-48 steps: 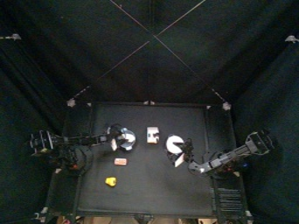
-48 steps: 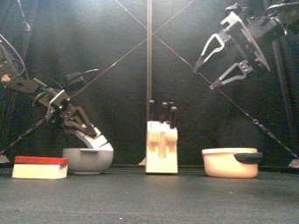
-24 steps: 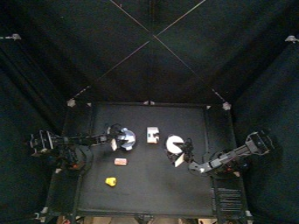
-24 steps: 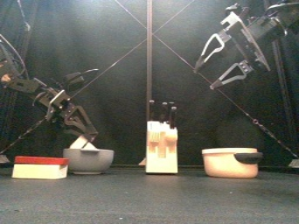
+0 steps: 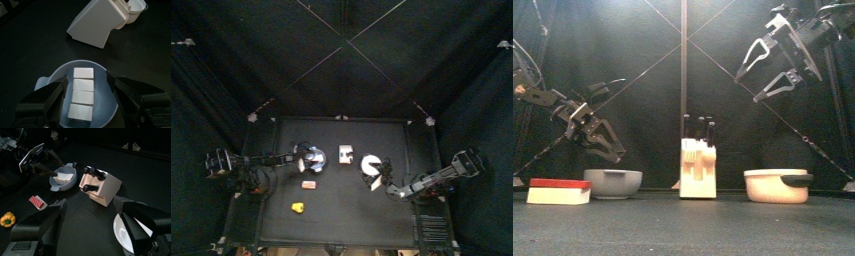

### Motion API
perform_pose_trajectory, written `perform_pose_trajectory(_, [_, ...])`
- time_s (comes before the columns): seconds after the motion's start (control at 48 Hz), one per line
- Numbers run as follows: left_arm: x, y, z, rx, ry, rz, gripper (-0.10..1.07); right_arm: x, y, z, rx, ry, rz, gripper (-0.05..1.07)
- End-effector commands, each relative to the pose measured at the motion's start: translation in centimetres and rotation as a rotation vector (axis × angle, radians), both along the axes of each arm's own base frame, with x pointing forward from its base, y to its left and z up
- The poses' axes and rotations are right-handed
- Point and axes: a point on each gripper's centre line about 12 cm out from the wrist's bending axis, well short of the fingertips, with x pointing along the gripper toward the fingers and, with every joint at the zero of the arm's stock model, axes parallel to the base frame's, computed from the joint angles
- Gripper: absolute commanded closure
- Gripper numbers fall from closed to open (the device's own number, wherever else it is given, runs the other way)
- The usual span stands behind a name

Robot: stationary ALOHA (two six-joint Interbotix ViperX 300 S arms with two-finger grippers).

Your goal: Put sushi roll in bowl

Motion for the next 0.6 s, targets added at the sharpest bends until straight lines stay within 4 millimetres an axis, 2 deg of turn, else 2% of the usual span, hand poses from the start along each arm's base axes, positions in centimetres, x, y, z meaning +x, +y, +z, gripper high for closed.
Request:
perform_pose_trajectory(0.0, [0.63,0.21,0.71,0.013,-0.026,-0.005,0.03,-0.02,-0.04,0.78,0.006,-0.027,-0.001,0.01])
perform_pose_trajectory(0.271, [0.62,0.22,0.71,0.013,-0.026,-0.003,0.03,-0.02,-0.04,0.78,0.006,-0.027,-0.001,0.01])
perform_pose_trajectory(0.583, [0.27,0.04,-0.22,0.008,0.041,-0.016,0.04,0.10,0.07,0.90,0.012,-0.030,0.006,0.01])
